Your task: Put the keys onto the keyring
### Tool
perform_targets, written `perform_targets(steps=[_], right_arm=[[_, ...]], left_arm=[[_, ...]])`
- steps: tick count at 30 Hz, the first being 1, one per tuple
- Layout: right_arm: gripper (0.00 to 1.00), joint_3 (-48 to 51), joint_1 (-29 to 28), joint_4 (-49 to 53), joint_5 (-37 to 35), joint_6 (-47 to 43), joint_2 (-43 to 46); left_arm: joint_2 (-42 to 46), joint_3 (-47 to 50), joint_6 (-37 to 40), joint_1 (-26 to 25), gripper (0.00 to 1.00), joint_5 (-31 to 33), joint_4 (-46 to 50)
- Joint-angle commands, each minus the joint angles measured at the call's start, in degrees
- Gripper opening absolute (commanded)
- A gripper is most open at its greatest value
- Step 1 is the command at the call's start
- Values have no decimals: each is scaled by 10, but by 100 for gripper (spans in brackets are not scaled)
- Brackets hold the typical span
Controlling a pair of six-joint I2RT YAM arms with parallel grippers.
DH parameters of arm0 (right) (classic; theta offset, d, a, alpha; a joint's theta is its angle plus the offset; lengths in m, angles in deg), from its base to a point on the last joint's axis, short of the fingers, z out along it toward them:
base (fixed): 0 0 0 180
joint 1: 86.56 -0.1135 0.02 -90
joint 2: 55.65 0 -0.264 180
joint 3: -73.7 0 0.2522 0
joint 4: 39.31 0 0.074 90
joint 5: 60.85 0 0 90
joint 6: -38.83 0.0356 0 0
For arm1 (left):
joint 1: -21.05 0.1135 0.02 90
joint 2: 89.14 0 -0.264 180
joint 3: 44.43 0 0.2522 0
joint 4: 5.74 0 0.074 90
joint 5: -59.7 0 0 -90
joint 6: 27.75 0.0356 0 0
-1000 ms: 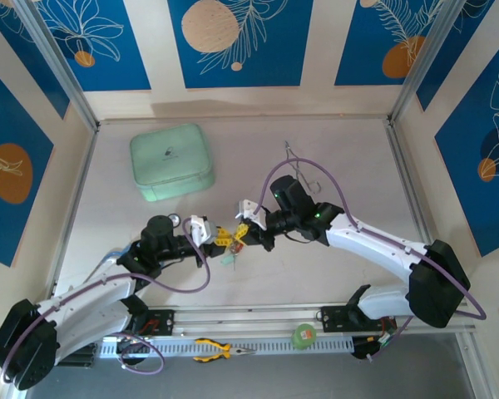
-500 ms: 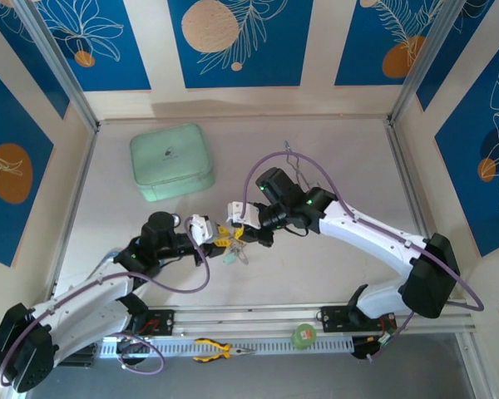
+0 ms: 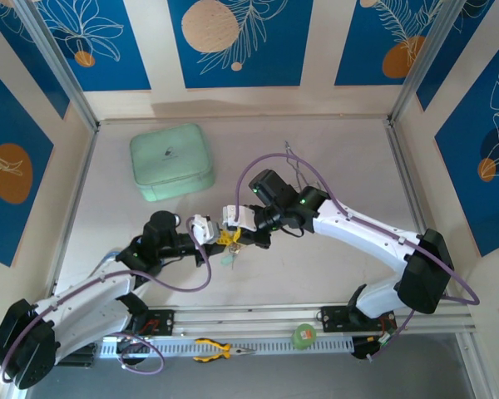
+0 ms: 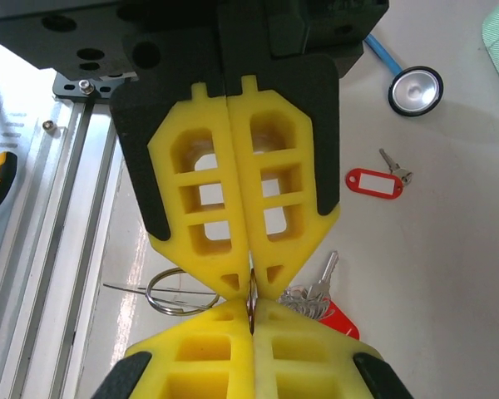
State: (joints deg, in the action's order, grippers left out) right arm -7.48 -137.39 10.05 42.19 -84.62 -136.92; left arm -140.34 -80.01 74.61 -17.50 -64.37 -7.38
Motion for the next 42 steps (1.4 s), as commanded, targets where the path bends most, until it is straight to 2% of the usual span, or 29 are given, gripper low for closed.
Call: perform_targets(steps=[1, 4, 8, 20, 22, 26, 28, 29, 30, 31, 33, 35, 37, 39, 42], right_arm=[[0, 14, 0, -52, 59, 35, 19], [21, 65, 31, -113, 95, 77, 47], [25, 114, 56, -159, 121, 106, 66], [23, 152, 71, -222, 156, 141, 71], [18, 153, 72, -229, 160, 142, 70], [0, 152, 73, -229, 167, 140, 68], [0, 145, 75, -211, 168, 127, 71], [0, 138, 76, -196, 163, 117, 73], [0, 130, 76, -176, 154, 104, 74], [0, 121, 75, -158, 145, 91, 75], [0, 95, 68, -104, 114, 53, 69], [0, 64, 57, -49, 82, 17, 57], [0, 35, 50, 4, 56, -11, 42], [0, 14, 41, 36, 26, -30, 33], [0, -7, 25, 50, 9, -36, 23]], left_arm=[[-1, -12, 1, -3, 0, -15, -32], [2, 5, -20, -3, 0, -14, -79], [-2, 23, -53, -3, 0, -18, -139], [-4, 36, -78, -3, 0, -18, -170], [-6, 38, -80, -2, 0, -18, -176], [-9, 38, -86, -2, 0, -19, -186], [-6, 34, -80, -3, 0, -9, -169], [-1, 29, -74, -3, 6, 3, -148], [5, 25, -64, -3, 20, 14, -125], [10, 21, -52, -3, 25, 20, -104], [20, 7, -20, -2, 27, 25, -50], [19, -16, 16, -3, 20, 27, 17], [15, -39, 43, -2, 20, 30, 73], [17, -47, 55, -2, 23, 28, 89], [13, -46, 47, -2, 28, 29, 65]])
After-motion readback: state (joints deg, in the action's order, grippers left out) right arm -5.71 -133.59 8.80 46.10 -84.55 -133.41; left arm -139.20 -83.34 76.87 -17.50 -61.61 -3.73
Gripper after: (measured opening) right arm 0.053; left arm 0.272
